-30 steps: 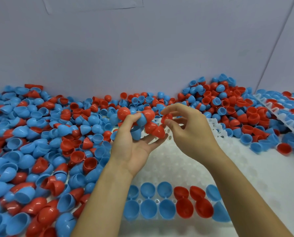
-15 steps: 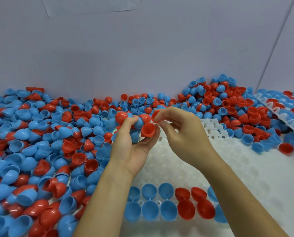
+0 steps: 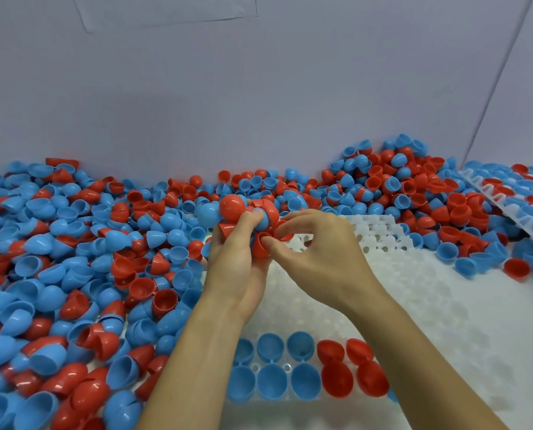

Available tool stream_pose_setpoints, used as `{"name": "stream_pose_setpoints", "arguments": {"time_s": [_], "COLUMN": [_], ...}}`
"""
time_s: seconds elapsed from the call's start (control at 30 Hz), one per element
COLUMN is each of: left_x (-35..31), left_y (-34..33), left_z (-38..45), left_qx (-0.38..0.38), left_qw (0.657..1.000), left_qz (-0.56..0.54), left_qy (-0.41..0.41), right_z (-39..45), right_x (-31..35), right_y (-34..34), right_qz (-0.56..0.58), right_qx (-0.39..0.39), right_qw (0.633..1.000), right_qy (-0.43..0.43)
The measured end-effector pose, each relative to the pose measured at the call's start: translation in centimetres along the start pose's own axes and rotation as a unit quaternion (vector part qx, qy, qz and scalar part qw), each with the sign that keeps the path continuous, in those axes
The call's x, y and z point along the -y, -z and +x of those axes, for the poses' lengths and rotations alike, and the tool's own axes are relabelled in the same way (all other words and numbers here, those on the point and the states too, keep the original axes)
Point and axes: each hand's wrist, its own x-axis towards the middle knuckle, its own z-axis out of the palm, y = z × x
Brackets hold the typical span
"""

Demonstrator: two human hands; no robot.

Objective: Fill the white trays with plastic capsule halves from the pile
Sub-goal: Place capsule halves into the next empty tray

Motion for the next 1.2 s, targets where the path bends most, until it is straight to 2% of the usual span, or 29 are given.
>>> {"name": "stream_pose_setpoints", "arguments": {"time_s": [0.17, 0.5, 0.67, 0.9, 1.2], "left_x": [0.1, -0.4, -0.6, -0.6, -0.6], "left_y": [-0.3, 0.5, 0.6, 0.3, 0.0], "left_z": [-0.3, -0.1, -0.1, -0.5, -0.8], "left_qx": [0.015, -0.01, -0.025, -0.027, -0.031], "left_qw": [1.0, 0.996, 0.992, 0.991, 0.992], "left_qz": [0.018, -0.069, -0.103, -0.112, -0.095], "left_qy": [0.0, 0.052, 0.061, 0.066, 0.07], "right_z": [0.1, 0.7, -1.0, -7.4, -9.8], "right_x": [-0.4, 0.5, -0.5, -2.5, -2.6], "right_y": [0.2, 3.6, 8.5, 14.2, 13.1], "right_qz": [0.007, -0.017, -0.095, -0.196, -0.301], "right_qx": [-0.021, -0.017, 0.064, 0.182, 0.271], "right_qw": [0.997, 0.996, 0.989, 0.954, 0.902], "right_qy": [-0.073, -0.086, -0.095, -0.136, -0.152]}}
